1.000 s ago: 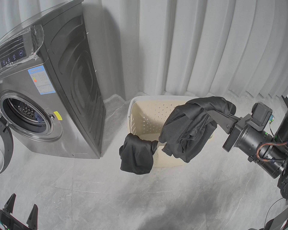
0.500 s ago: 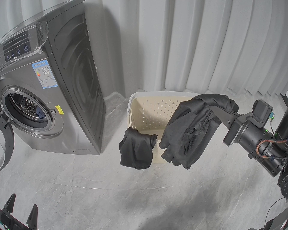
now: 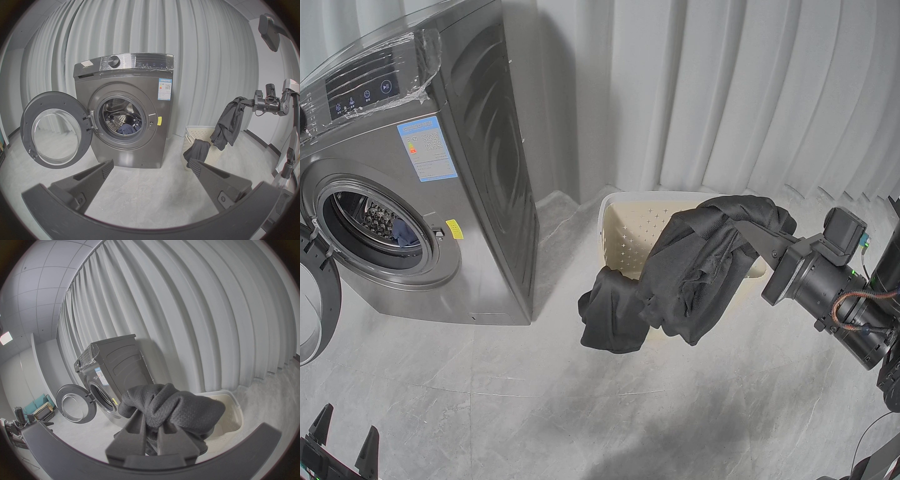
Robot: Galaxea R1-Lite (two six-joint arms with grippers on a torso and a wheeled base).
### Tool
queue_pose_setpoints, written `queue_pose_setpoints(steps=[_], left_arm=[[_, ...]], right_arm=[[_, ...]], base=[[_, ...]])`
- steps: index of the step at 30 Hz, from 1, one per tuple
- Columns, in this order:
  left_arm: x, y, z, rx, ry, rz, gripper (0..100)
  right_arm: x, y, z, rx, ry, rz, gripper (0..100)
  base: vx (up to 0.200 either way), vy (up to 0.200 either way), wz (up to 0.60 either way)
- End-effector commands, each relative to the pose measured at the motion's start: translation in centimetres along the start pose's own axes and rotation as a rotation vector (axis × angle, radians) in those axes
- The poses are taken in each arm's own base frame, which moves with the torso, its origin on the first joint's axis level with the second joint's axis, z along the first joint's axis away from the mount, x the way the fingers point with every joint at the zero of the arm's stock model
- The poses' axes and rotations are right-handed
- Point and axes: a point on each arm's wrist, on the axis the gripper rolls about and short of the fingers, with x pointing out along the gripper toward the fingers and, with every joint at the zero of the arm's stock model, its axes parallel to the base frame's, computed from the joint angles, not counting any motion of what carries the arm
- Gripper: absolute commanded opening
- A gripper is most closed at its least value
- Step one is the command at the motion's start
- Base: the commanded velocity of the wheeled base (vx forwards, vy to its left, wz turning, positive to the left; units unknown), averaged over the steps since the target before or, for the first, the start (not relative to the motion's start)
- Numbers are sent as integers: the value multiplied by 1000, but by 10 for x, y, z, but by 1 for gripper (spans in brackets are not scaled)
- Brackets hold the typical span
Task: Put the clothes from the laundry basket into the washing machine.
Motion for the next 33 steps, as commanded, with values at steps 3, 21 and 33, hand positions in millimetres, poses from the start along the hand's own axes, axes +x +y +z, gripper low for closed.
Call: queue_pose_setpoints(steps=[3,21,33], left_arm=[[0,0,-5,-1,6,1,100],[0,0,-5,-1,6,1,100],[0,0,-5,-1,6,1,100]], right_arm=[[2,0,-3,0,4,1,0],[3,0,-2,0,3,12,0],[2,0,-1,2,-7,11,0]], base=[[0,200,0],[0,200,0],[0,200,0]])
